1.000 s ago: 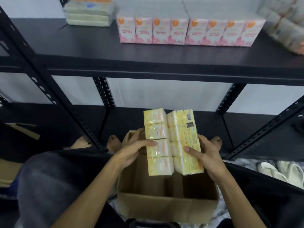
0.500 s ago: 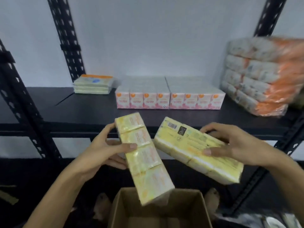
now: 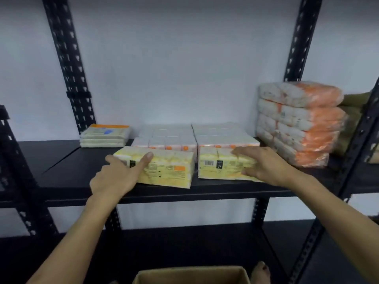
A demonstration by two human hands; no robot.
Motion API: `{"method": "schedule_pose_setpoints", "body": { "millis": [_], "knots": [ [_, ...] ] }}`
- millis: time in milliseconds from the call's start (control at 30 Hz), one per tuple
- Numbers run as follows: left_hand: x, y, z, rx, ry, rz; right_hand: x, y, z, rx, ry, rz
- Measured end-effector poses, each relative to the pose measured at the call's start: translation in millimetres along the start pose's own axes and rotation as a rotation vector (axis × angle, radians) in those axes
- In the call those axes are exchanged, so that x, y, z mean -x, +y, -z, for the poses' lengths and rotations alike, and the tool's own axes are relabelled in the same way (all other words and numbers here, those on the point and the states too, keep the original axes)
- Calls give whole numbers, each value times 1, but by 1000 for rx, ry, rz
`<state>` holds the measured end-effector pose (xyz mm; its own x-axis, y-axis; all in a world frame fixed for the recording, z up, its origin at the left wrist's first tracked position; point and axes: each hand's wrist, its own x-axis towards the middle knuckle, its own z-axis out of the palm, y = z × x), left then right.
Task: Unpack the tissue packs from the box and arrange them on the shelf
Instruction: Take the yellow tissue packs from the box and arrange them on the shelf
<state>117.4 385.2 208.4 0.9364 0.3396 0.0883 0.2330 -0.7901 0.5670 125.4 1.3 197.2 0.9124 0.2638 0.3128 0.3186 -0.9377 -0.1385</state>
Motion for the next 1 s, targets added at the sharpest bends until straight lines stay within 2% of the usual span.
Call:
{"method": "schedule_pose_setpoints", "body": {
  "millis": [67, 233, 300, 367, 400, 500, 600, 800, 1000],
  "knots": [
    [-2, 6, -2, -103, -14, -6, 1, -2, -4, 64, 56, 10],
    [-17, -2, 27, -82, -228, -46, 4, -15, 5, 144, -23, -55],
    [-23, -10, 39, -223, -115, -94, 6, -19, 6, 134, 8, -87],
    [-27, -11, 40, -304, 60, -223, 3, -24, 5, 135, 64, -114],
    [-29, -8, 37, -271, 90, -325, -1, -28, 3, 114, 90, -143],
    [-32, 17, 18, -173, -59, -604, -21, -30, -11, -13, 212, -256],
    [-47, 33, -14, -208, -151, -750, -35, -21, -26, 70, 247, -334],
    [-62, 50, -52, -300, -46, -730, -43, -11, -30, 125, 200, -329],
    [-77, 76, -22, -393, -316, -652, -59, -9, 9, 25, -118, -281]
  ]
}}
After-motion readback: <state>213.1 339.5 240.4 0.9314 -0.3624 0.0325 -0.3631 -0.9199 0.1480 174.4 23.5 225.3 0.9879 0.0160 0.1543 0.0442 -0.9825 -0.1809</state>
